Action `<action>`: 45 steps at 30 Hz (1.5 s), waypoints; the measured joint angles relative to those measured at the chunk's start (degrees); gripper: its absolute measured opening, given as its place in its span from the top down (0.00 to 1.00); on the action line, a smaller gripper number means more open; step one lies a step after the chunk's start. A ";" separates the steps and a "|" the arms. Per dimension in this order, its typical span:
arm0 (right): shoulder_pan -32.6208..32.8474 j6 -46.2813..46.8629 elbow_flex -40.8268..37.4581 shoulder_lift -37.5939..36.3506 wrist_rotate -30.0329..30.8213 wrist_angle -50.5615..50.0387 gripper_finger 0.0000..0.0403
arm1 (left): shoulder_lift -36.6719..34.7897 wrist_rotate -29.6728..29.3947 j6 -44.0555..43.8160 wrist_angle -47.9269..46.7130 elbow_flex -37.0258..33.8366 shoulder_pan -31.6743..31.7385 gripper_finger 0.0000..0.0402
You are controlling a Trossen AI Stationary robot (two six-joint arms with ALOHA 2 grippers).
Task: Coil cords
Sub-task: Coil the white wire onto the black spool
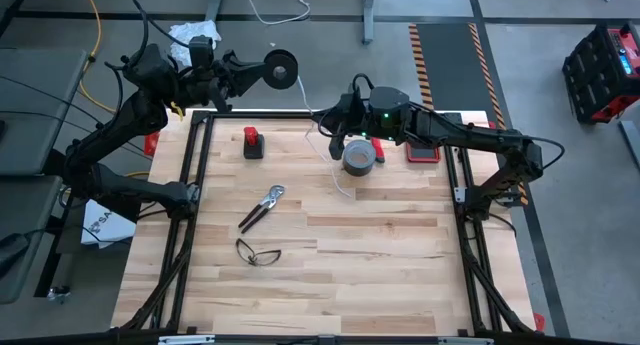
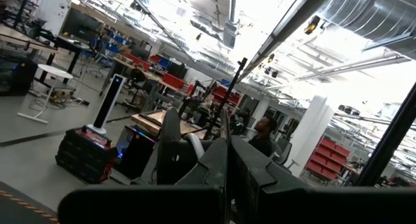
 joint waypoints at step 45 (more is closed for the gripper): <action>3.23 -1.42 -0.04 2.58 -4.64 28.99 1.00 | 10.14 5.97 -45.46 8.05 0.00 -14.74 1.00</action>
